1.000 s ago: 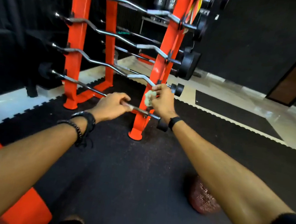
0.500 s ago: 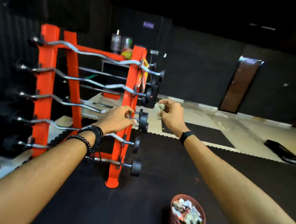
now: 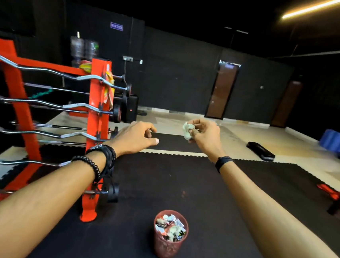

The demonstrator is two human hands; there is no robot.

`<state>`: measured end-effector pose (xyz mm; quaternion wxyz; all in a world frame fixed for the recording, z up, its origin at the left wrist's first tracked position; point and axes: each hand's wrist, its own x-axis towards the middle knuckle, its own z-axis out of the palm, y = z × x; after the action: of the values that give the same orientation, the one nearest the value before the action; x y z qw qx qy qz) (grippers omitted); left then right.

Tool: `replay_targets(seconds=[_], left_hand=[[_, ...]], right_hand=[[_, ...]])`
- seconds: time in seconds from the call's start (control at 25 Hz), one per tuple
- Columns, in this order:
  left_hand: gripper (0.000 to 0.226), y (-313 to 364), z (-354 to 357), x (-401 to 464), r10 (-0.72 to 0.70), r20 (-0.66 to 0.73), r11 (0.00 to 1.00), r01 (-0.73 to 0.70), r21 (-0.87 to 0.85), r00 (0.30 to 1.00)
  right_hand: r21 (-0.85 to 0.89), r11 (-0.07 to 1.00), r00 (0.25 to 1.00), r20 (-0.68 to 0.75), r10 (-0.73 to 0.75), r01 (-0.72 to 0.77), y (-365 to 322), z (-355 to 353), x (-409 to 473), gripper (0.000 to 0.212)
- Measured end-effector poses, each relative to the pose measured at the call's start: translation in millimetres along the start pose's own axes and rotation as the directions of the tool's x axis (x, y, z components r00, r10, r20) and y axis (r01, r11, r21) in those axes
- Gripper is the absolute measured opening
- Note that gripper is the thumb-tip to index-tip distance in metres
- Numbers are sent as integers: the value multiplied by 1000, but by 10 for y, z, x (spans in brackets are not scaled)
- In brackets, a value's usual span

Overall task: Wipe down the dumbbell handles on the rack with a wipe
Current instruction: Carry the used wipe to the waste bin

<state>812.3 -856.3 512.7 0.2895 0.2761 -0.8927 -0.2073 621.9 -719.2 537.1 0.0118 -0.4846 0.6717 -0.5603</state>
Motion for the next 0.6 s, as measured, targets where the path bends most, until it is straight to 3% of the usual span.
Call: replay_targets(seconds=[0.2, 0.48, 0.6], left_hand=[[38, 95, 167, 121, 18, 38, 996, -21, 85, 999], [37, -129, 147, 832, 74, 26, 995, -75, 66, 997], [38, -316, 243, 1100, 60, 61, 996, -64, 54, 996]], right_hand=[[39, 999, 1000, -2, 5, -5, 209, -233, -4, 20], [-172, 982, 978, 203, -43, 79, 361, -160, 534, 50], [-320, 939, 985, 151, -82, 127, 456, -68, 760, 36]])
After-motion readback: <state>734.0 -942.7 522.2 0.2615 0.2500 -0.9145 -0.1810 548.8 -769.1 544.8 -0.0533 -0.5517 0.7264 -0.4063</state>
